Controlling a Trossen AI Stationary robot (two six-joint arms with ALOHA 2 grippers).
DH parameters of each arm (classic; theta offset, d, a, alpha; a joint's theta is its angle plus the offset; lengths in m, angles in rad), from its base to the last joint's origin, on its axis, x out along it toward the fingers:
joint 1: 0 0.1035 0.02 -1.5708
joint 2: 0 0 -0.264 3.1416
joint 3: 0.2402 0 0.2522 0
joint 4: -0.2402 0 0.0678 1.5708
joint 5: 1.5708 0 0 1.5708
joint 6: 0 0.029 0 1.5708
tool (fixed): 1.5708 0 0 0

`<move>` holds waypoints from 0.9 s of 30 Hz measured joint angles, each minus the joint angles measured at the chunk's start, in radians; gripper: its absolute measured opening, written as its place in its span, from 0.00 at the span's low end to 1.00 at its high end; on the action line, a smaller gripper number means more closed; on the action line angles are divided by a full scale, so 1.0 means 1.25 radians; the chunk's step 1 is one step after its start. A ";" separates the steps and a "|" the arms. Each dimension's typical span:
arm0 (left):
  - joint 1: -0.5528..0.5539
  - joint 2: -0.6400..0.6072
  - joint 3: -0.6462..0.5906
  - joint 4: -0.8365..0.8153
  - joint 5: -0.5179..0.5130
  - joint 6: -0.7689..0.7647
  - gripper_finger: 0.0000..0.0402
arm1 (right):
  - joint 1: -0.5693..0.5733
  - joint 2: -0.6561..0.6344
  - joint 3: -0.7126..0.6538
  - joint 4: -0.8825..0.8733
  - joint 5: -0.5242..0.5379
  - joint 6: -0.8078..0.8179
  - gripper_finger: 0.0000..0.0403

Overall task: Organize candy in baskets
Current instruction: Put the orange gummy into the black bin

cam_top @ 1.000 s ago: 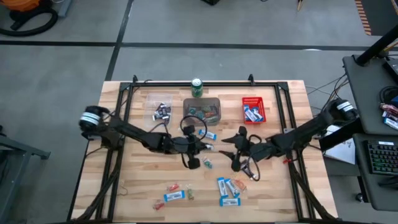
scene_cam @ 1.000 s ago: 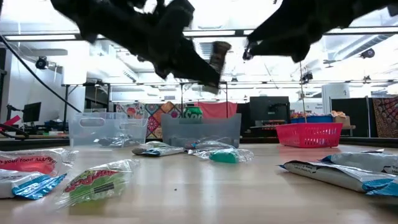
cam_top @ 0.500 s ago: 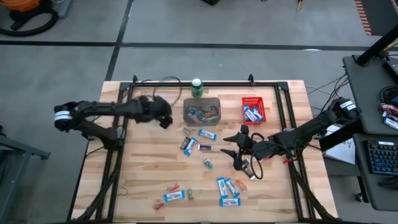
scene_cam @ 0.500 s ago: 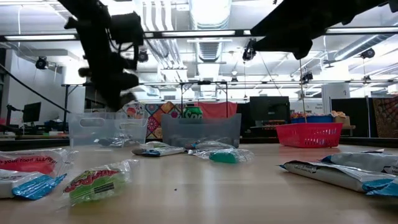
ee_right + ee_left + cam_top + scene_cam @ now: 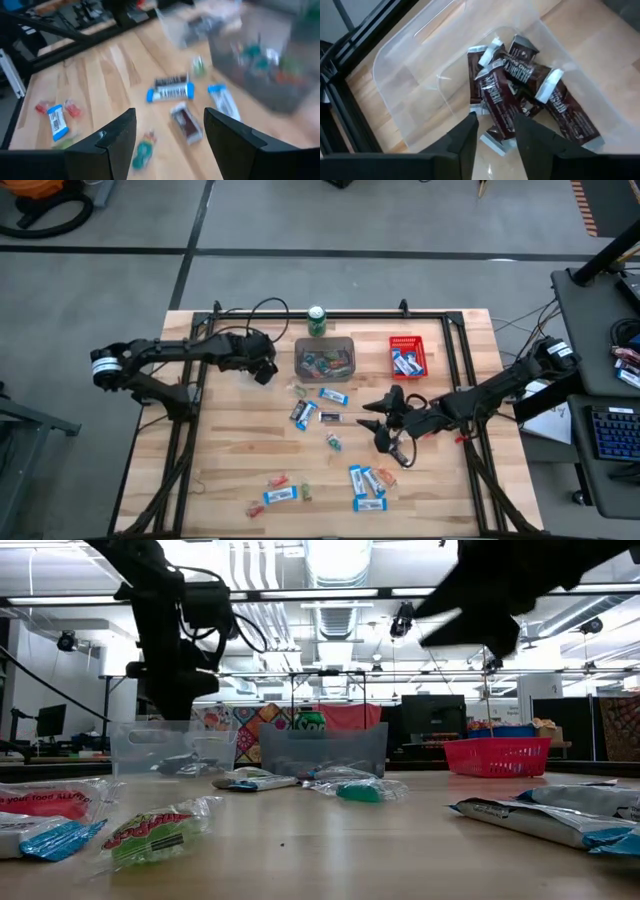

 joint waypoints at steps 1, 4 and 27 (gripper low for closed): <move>-0.005 -0.002 0.002 0.001 -0.001 -0.001 0.30 | -0.001 0.000 0.000 -0.024 -0.015 0.044 0.55; -0.044 -0.004 0.014 0.009 -0.001 -0.007 0.32 | -0.004 0.000 0.000 -0.092 -0.085 0.174 0.55; -0.430 -0.005 0.042 0.320 0.007 0.267 0.33 | -0.004 0.001 0.000 -0.490 -0.389 0.600 0.55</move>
